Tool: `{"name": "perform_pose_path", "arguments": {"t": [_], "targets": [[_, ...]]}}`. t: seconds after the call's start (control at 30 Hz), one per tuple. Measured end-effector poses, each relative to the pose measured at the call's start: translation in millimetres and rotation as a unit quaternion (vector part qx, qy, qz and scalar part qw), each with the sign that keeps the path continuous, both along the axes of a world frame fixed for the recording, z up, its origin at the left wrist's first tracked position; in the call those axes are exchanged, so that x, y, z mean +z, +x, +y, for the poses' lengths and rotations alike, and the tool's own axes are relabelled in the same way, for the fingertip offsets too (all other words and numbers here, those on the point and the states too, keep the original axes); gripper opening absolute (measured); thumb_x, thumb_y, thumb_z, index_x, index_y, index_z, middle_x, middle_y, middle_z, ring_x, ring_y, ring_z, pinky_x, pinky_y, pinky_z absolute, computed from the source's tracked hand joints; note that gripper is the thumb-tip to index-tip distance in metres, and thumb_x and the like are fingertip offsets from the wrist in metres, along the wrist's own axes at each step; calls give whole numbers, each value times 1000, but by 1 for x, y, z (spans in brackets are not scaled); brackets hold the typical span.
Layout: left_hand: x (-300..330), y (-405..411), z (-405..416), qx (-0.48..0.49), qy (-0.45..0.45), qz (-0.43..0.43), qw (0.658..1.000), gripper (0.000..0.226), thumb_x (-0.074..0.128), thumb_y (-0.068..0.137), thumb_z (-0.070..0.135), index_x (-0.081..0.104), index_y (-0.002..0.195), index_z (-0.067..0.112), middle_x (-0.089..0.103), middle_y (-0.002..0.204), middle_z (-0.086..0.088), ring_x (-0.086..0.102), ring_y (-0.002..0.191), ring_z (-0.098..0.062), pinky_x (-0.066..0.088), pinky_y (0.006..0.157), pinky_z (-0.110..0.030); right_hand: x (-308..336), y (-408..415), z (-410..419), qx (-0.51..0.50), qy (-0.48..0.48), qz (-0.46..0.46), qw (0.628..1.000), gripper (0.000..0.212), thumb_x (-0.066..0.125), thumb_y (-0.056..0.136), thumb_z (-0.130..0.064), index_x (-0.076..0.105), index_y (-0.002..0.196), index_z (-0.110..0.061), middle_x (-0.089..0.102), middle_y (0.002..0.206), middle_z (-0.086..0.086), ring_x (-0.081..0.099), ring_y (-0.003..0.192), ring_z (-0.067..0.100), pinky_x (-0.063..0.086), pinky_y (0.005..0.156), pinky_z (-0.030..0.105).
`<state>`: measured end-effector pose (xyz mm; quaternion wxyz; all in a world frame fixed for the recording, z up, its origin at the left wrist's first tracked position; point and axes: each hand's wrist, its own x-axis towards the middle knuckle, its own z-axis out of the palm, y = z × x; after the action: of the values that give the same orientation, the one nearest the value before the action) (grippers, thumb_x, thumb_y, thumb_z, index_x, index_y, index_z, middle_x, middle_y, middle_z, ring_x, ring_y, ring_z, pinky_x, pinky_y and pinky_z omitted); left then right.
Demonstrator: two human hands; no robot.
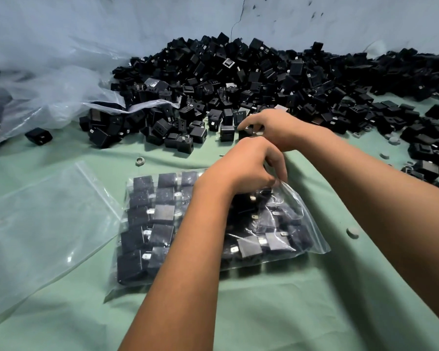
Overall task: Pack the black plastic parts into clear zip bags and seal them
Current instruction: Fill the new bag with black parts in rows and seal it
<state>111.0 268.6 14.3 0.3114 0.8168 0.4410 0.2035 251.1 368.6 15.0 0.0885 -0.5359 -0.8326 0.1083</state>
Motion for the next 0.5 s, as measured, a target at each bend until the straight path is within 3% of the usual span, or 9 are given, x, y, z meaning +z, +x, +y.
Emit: {"name": "perform_pose_path", "arguments": {"t": [0.17, 0.23, 0.3, 0.33, 0.5], "targets": [[-1, -2, 0, 8, 5, 0, 1000, 22, 83, 77, 9, 82, 81, 30, 74, 95, 9, 65, 98, -9, 54, 92, -35, -19, 18, -19, -60, 12, 130, 990, 22, 75, 81, -14, 74, 102, -20, 62, 79, -1, 57, 77, 20, 41, 63, 15], [-1, -2, 0, 6, 12, 0, 1000, 19, 85, 78, 11, 82, 81, 30, 67, 95, 12, 62, 99, -6, 54, 94, -35, -24, 39, -32, -133, 4, 233, 963, 23, 79, 80, -12, 74, 101, -20, 68, 86, 1, 60, 78, 18, 49, 70, 20], [0, -4, 0, 3, 12, -6, 1000, 17, 86, 79, 12, 82, 83, 28, 61, 94, 16, 59, 98, -3, 55, 93, -34, -27, 57, -54, -205, -3, 369, 907, 29, 74, 84, -3, 71, 108, -20, 71, 95, 2, 64, 81, 18, 54, 73, 33], [1, -4, 0, 4, 10, -10, 1000, 16, 86, 80, 12, 82, 83, 28, 60, 94, 16, 58, 98, -1, 55, 92, -33, -29, 64, -69, -218, -10, 410, 885, 32, 73, 85, -1, 69, 111, -20, 74, 98, 2, 66, 81, 17, 55, 71, 33], [3, 0, -2, -1, 36, 1, 999, 16, 86, 79, 16, 82, 84, 31, 60, 96, 17, 55, 100, -3, 47, 86, -27, -47, 81, -130, -110, -111, 463, 872, 35, 78, 85, 0, 74, 118, -14, 79, 108, 3, 74, 102, 14, 58, 94, 25]]}}
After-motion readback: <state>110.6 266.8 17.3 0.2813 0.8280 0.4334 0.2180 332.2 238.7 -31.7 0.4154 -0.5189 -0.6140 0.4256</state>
